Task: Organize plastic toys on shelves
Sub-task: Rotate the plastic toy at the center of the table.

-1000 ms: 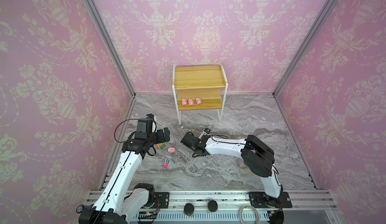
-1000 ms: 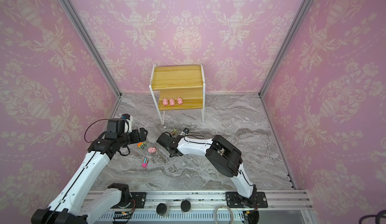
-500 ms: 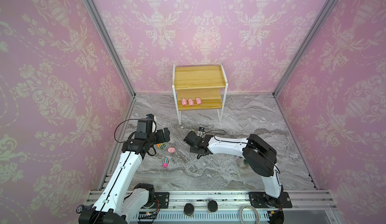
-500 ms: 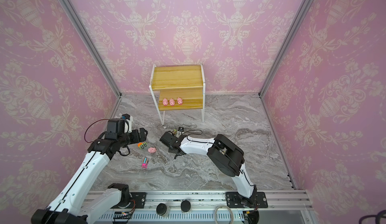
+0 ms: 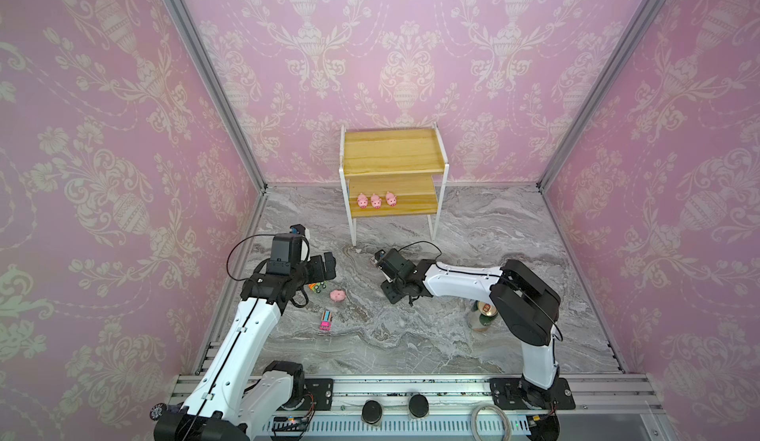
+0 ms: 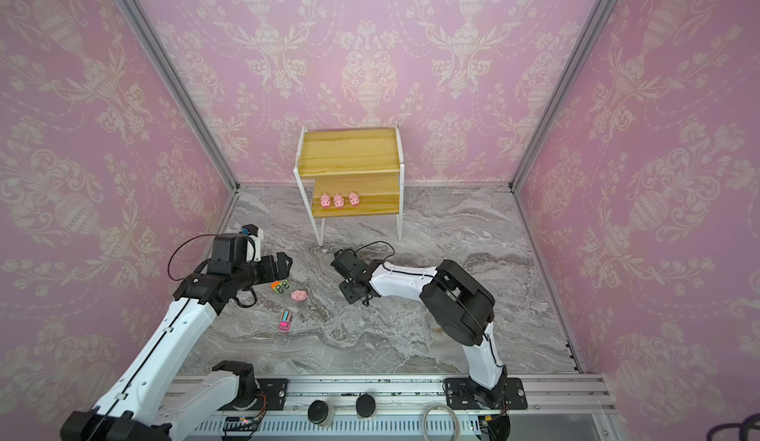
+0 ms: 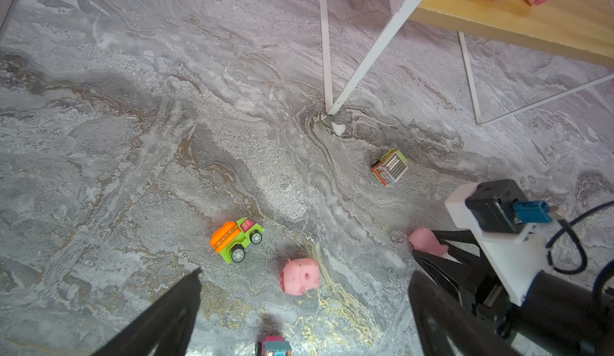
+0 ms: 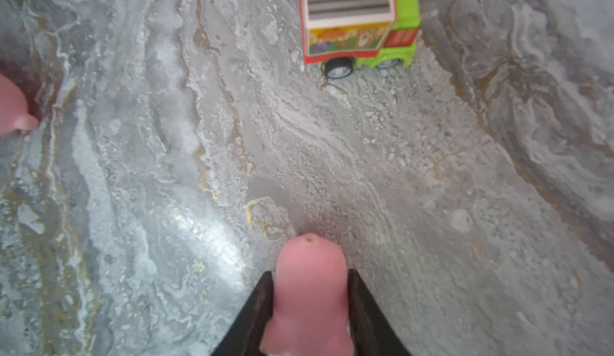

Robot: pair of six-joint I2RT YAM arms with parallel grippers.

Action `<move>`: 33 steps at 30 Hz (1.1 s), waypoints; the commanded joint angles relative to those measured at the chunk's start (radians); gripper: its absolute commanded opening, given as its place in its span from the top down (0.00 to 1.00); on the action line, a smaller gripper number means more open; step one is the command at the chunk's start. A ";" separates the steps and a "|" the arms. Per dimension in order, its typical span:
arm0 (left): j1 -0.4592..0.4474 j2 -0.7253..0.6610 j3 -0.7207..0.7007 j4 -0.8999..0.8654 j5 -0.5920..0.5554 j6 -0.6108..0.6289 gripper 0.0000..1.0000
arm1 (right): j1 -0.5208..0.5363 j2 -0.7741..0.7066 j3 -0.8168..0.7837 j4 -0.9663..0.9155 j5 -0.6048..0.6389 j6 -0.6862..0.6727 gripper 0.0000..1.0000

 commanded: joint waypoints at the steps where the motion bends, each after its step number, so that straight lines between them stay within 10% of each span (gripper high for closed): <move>1: -0.009 -0.003 -0.007 -0.001 0.006 0.010 0.01 | -0.006 -0.042 -0.031 0.060 -0.050 -0.149 0.56; 11: -0.010 -0.001 -0.007 0.001 0.005 0.014 0.01 | -0.008 -0.214 -0.311 0.416 -0.045 -0.086 0.30; 21: -0.010 0.000 -0.007 0.002 0.006 0.016 0.01 | -0.005 -0.279 -0.629 0.953 -0.053 0.011 0.29; 33: -0.015 -0.032 -0.016 0.020 0.014 0.019 0.01 | -0.007 -0.169 -0.656 1.094 -0.027 0.054 0.35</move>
